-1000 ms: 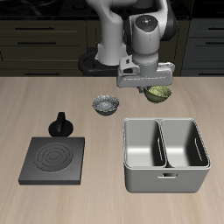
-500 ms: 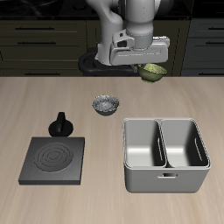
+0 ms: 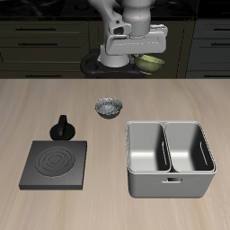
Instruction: Place the green bowl on the flat stove
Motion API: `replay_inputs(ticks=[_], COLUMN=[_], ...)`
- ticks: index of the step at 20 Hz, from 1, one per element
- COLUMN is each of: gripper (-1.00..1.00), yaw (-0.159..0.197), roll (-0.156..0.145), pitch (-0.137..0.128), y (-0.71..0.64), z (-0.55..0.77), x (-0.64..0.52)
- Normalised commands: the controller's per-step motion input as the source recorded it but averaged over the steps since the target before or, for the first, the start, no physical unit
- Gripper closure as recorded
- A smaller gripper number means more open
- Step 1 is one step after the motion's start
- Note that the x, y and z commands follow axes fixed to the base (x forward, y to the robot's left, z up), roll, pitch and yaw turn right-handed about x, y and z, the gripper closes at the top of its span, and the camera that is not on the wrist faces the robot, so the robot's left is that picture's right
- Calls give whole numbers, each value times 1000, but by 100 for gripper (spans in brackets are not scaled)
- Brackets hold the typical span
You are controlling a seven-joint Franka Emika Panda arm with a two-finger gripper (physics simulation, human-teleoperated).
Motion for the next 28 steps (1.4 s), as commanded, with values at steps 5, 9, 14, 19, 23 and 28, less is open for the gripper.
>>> replay_inputs(ticks=[5,9,14,19,23,28], gripper=[100,100,100,100,100,100], yaw=[-12,-63,25,-50,-22,28], roll=[-56,-26,14,-6,-31,61], pitch=[-37,-25,-8,7,-5,34], y=[-634,-542,-518,-554,-356,-122], z=[282,242,119,33,27,-41], x=[143,136,203,304,294,245])
